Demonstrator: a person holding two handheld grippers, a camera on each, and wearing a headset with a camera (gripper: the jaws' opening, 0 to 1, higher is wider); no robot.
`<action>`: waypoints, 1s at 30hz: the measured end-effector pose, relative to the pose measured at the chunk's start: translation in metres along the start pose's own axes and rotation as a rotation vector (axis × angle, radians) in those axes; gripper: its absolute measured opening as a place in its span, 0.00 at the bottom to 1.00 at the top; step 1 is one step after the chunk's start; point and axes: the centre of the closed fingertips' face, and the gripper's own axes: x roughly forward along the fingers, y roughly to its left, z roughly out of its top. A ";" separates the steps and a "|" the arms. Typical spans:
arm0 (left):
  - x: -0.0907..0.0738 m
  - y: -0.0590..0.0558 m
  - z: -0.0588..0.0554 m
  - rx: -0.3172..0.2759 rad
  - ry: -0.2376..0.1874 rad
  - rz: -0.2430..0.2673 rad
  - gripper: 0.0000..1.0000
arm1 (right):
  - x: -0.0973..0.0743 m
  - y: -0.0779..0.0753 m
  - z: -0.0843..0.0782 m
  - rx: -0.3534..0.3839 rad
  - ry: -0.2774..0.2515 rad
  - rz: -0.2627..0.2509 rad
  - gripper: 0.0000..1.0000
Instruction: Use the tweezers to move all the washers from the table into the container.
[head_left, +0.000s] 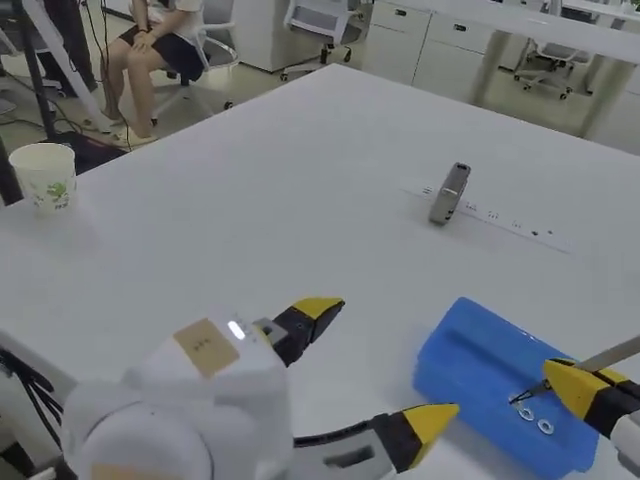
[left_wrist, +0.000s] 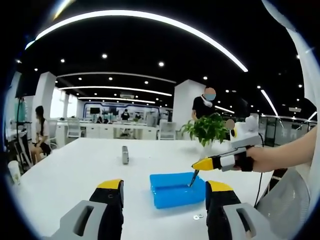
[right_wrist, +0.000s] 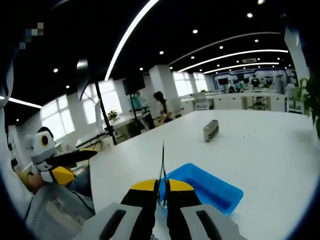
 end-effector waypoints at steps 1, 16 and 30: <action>-0.001 0.001 0.003 0.001 -0.014 0.007 0.67 | 0.002 -0.002 -0.001 -0.020 0.013 -0.005 0.03; 0.001 0.002 -0.002 0.009 0.009 0.011 0.68 | 0.025 -0.034 -0.014 -0.096 0.117 -0.038 0.03; 0.000 0.003 -0.002 0.007 0.009 0.016 0.68 | 0.043 -0.053 -0.040 -0.090 0.211 -0.041 0.03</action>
